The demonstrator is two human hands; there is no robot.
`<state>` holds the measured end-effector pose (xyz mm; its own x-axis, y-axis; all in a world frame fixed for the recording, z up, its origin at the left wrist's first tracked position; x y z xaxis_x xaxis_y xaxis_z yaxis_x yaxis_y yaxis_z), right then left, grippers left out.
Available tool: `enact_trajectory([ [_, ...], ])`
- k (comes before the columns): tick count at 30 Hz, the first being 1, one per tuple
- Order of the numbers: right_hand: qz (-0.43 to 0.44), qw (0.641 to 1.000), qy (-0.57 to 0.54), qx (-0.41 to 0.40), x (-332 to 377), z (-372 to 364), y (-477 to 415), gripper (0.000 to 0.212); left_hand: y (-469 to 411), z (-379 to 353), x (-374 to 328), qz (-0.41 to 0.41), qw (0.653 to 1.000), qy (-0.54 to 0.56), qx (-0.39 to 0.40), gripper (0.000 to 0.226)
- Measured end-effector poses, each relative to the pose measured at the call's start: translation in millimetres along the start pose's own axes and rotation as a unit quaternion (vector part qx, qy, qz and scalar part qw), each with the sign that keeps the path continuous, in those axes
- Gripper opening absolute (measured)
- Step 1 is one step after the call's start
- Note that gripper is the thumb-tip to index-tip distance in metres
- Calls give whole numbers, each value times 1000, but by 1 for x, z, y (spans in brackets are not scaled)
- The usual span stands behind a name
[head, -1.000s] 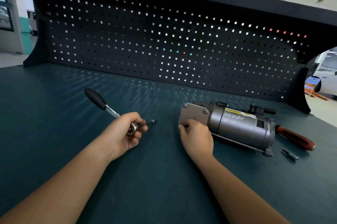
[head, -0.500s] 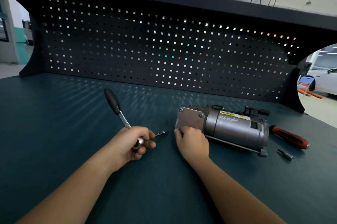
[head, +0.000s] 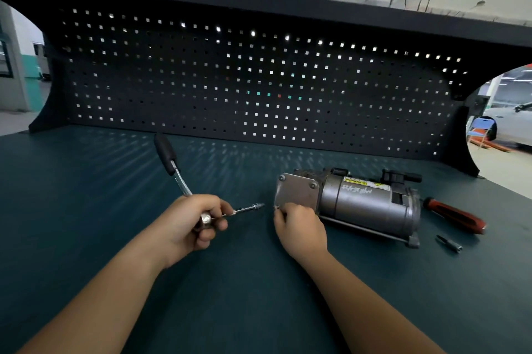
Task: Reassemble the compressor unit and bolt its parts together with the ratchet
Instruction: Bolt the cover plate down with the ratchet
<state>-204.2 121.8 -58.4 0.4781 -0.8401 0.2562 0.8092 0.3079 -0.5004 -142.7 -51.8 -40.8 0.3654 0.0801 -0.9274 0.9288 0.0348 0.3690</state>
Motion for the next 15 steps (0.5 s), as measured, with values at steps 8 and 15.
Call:
enact_trajectory([
  [8,-7,1000,0,-5,1,2,1,29,2,-8,2,-12,999,-38,11,22],
  [15,-9,1000,15,-5,1,0,1,28,4,-14,3,-29,999,-42,7,22],
])
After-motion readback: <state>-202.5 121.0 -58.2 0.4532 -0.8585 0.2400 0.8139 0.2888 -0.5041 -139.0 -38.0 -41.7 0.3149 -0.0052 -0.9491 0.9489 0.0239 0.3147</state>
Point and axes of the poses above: each hand's wrist, its own y-axis away from the middle knuckle, its own z-axis out of the back of the hand, x = y × z, the point moved 4 cm from there along -y, towards the middle knuckle, and after that the axes turned 12 degrees about z, right-handed, at the moved point
